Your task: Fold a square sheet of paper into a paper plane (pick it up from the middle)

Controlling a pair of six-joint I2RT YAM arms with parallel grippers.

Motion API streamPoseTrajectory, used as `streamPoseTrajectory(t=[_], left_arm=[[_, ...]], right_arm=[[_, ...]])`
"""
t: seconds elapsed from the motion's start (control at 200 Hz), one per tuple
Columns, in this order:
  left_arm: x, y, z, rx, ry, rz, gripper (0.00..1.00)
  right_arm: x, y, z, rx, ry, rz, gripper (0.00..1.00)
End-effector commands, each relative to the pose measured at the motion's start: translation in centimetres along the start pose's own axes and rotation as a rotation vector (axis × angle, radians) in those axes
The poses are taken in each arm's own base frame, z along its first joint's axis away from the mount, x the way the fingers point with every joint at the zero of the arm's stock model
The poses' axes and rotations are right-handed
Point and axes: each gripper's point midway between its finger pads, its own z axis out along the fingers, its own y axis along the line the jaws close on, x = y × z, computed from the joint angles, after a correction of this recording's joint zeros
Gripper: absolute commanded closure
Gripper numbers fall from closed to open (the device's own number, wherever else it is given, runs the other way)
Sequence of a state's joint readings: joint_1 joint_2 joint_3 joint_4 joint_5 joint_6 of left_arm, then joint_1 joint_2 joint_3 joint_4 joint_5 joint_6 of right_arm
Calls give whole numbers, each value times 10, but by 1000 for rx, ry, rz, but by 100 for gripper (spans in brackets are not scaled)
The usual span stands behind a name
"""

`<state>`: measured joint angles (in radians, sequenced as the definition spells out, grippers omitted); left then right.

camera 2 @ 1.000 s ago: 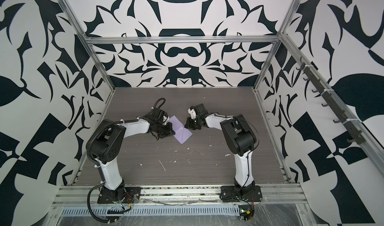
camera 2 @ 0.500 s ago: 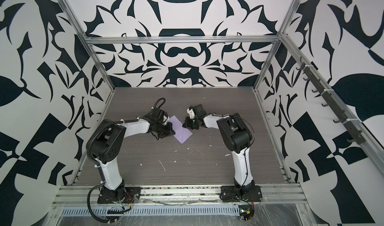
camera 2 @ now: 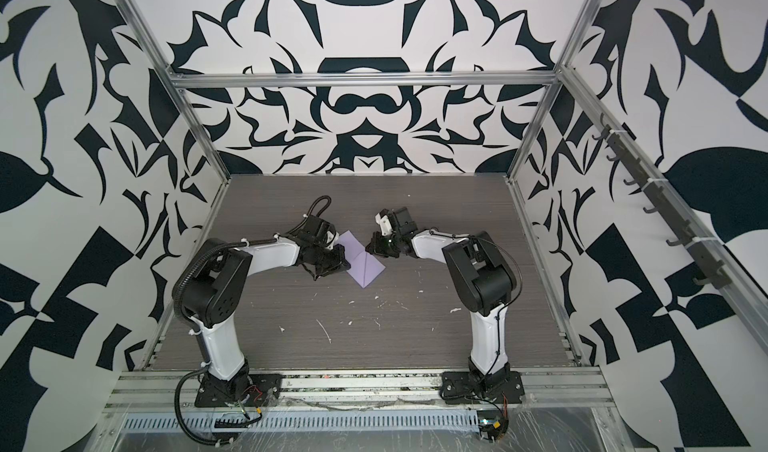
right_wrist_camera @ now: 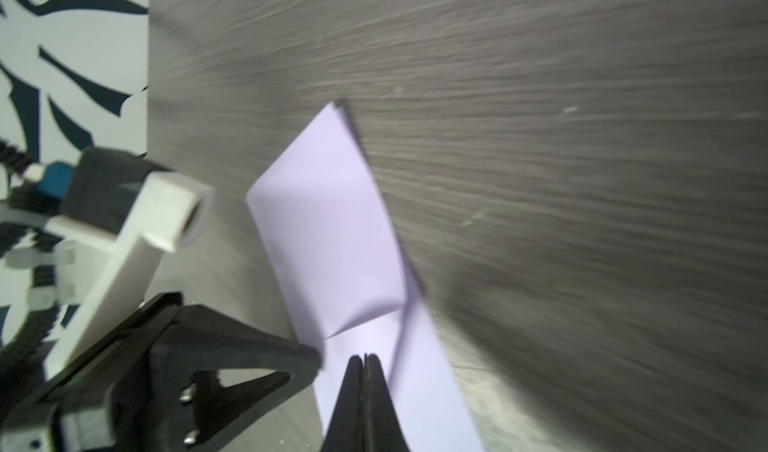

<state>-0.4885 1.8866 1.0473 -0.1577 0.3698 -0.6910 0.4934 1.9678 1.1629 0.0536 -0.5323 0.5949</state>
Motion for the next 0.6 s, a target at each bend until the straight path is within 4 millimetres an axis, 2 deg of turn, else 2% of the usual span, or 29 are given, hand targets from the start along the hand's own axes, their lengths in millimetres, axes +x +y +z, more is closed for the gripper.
streamPoseTrajectory(t=[0.0, 0.205, 0.31, 0.49, 0.595], left_arm=[[15, 41, 13, -153, 50, -44, 100], [8, 30, 9, -133, 41, -10, 100], [2, 22, 8, -116, 47, 33, 100], [-16, -10, -8, -55, 13, 127, 100], [-25, -35, -29, 10, -41, 131, 90]], right_arm=[[-2, 14, 4, -54, 10, -22, 100], [2, 2, 14, -27, 36, -1, 100], [5, -12, 16, 34, 38, 22, 100], [16, -34, 7, 132, 5, 115, 100], [28, -42, -1, 170, -45, 205, 100]])
